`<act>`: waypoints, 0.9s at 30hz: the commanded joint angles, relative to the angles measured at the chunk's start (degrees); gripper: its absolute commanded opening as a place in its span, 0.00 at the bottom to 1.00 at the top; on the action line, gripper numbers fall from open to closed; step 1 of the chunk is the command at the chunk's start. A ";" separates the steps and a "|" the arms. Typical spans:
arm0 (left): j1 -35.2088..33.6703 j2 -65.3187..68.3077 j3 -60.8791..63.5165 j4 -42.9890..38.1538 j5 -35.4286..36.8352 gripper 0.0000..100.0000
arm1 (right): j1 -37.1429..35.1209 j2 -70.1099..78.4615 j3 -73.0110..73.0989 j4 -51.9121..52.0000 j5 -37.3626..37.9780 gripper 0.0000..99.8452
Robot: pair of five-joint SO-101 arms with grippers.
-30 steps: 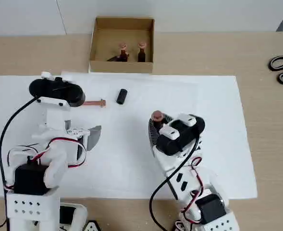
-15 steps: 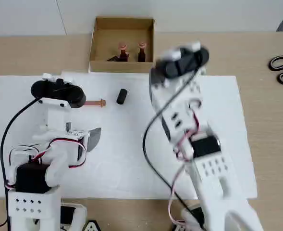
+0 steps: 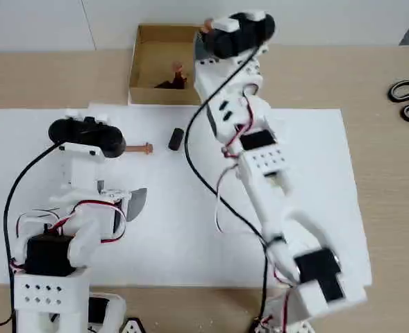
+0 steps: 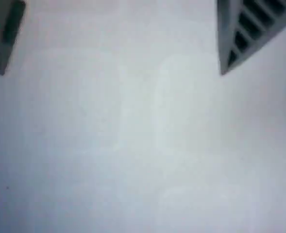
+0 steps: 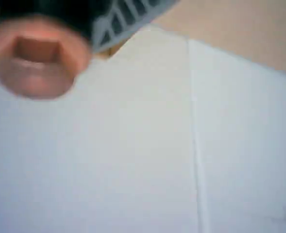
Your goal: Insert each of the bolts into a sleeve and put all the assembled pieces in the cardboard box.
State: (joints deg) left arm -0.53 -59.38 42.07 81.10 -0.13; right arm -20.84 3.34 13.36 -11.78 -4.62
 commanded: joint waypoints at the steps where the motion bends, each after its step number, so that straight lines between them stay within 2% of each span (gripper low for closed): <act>1: -0.44 -0.70 -0.31 0.53 -0.09 0.27 | -1.01 7.96 -10.29 -5.05 -0.53 0.00; 8: -0.44 -0.70 -0.48 3.52 -0.09 0.26 | -3.30 26.42 -30.15 -7.87 -0.18 0.00; 12: -0.44 -0.70 -0.40 3.52 -0.09 0.26 | -5.41 34.15 -39.47 -7.96 4.92 0.00; 18: -0.44 -0.70 -0.40 3.52 -0.09 0.26 | -9.10 43.74 -48.88 -8.13 9.58 0.00; 27: -0.44 -0.70 -0.40 3.52 -0.09 0.26 | -9.19 56.13 -59.34 -8.13 9.76 0.00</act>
State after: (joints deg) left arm -0.53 -59.38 42.07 84.35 -0.13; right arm -29.71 59.43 -40.00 -17.93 4.70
